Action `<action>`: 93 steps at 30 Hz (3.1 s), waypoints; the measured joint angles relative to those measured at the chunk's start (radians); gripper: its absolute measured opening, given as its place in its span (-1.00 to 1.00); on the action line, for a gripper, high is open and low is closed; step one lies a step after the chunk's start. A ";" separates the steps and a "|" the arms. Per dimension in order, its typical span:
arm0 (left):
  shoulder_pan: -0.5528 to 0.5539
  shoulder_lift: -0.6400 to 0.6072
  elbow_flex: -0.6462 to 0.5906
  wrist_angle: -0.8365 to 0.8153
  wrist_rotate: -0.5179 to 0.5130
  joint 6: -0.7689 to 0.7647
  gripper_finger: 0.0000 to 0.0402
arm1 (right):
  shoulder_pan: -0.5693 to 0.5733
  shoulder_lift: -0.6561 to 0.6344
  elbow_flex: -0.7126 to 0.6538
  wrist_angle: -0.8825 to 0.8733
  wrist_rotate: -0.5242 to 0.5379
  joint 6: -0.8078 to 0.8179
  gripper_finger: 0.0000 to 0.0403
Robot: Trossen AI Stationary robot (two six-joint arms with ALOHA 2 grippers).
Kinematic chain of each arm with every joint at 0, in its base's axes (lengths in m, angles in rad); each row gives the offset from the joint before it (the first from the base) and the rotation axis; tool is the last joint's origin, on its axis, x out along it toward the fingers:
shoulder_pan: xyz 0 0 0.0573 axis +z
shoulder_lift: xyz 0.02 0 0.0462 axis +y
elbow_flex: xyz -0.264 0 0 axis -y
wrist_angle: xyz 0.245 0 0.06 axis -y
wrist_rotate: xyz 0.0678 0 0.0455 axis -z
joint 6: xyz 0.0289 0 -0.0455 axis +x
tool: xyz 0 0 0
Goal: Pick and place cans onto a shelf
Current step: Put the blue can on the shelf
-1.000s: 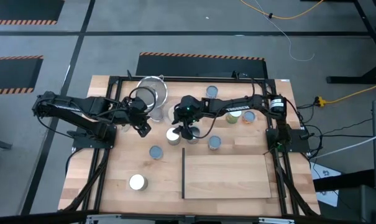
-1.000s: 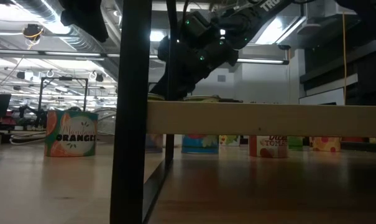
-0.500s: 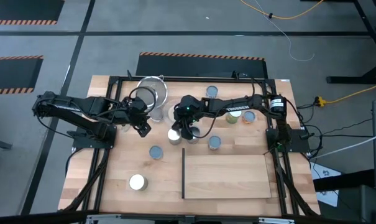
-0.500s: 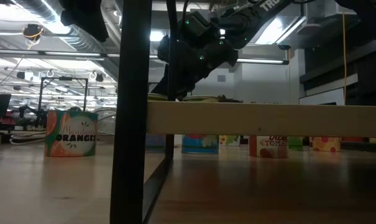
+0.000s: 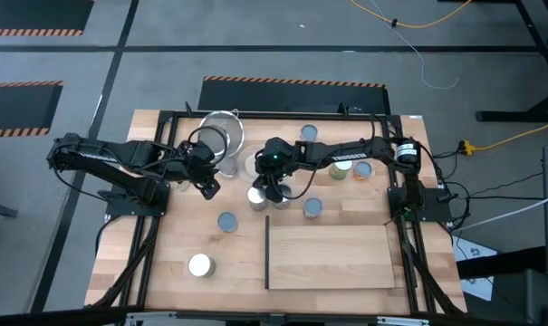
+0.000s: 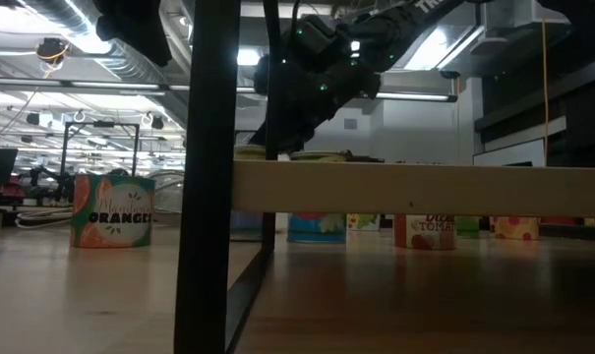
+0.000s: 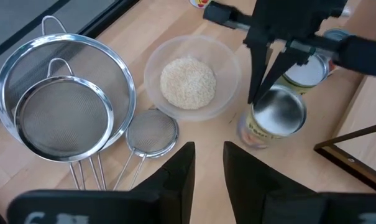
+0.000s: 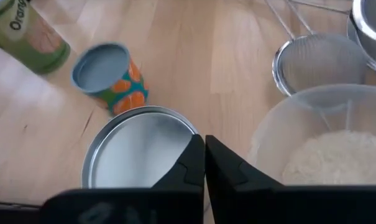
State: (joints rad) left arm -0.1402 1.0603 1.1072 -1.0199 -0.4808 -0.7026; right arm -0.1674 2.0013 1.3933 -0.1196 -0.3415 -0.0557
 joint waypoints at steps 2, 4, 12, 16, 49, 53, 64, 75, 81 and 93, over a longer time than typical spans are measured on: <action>0.000 0.000 0.000 -0.001 -0.001 0.004 -0.62 | 0.000 -0.031 0.000 -0.013 0.016 0.000 -0.99; 0.000 0.000 0.000 0.000 -0.005 0.005 -0.63 | 0.000 -0.070 0.000 -0.038 0.045 -0.001 -0.99; 0.000 0.000 0.000 -0.001 -0.010 0.006 -0.62 | -0.006 -0.278 0.002 -0.224 0.100 0.054 -0.99; 0.000 0.000 0.000 0.002 -0.011 0.037 -0.62 | -0.006 -0.410 0.002 -0.364 0.137 0.128 -0.99; 0.000 0.000 0.000 0.010 -0.055 0.059 -0.61 | 0.907 -0.653 -0.058 -1.031 0.842 1.533 -1.00; 0.000 0.000 0.000 0.011 -0.055 0.059 -0.63 | 0.961 -0.595 -0.082 -1.030 0.843 1.603 -1.00; 0.000 0.000 0.000 0.012 -0.054 0.058 -0.63 | 0.994 -0.423 -0.107 -1.029 0.908 1.698 -1.00; 0.000 0.000 0.000 0.012 -0.053 0.058 -0.62 | 0.993 -0.382 -0.107 -1.030 0.913 1.699 -0.95; 0.000 0.000 0.000 0.012 -0.053 0.058 -0.62 | 0.993 -0.382 -0.107 -1.031 0.908 1.699 -0.87; 0.000 0.000 0.000 0.011 -0.053 0.058 -0.63 | 0.993 -0.381 -0.107 -1.034 0.882 1.697 -0.85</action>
State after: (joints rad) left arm -0.1398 1.0600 1.1072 -1.0084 -0.5343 -0.6445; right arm 0.8261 1.6199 1.2865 -1.1535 0.5403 1.6414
